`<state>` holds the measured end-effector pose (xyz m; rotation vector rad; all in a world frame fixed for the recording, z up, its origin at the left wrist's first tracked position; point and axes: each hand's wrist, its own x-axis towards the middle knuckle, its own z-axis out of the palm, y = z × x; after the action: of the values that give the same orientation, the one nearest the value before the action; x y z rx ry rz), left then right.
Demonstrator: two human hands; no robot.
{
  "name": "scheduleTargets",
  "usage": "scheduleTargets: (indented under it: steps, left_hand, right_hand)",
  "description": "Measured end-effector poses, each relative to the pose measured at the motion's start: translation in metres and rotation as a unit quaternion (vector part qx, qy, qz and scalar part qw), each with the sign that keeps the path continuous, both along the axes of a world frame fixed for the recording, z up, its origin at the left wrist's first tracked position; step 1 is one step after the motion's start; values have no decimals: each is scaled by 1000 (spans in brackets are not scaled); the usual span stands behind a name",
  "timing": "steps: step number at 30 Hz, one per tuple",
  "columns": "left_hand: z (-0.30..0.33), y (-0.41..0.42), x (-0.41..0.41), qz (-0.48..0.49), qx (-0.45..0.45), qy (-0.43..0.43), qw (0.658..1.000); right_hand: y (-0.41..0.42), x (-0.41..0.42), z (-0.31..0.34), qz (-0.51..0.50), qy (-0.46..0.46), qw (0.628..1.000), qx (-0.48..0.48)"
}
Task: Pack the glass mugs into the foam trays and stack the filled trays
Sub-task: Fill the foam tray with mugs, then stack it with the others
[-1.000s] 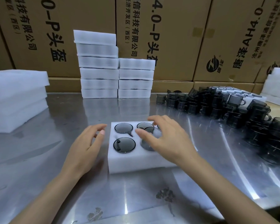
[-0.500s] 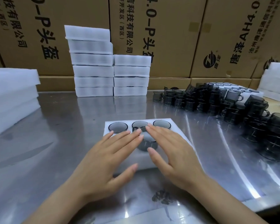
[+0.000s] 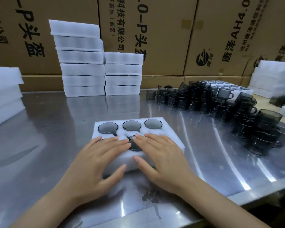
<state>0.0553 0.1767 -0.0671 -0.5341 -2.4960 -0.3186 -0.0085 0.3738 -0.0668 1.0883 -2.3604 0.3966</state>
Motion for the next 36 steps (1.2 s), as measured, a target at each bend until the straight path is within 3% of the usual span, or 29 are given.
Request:
scheduleTargets:
  steps: [4,8,11,13,21,29,36]
  left_hand:
    - [-2,-4,0,-14,6,10,1000]
    - [-6,-15,-2,-9,104,21,994]
    - [-7,-23,-6,-3,189,14,982]
    - [-9,-25,-8,1,225,10,974]
    - [-8,-23,-11,5,230,16,973]
    - [-8,-22,-12,19,247,4,969]
    - [-8,-21,-12,27,250,-3,968]
  right_hand:
    - [8,-11,5,10,-23,990,-140]
    - [41,-39,13,-168,-73,936,-302]
    - [81,-60,8,-398,-115,885,-213]
    - [100,-65,5,-481,-146,847,-173]
    - [131,-79,7,-577,-186,789,-99]
    - [117,-76,2,-518,-71,850,-62]
    - [93,-69,3,-297,-45,953,-50]
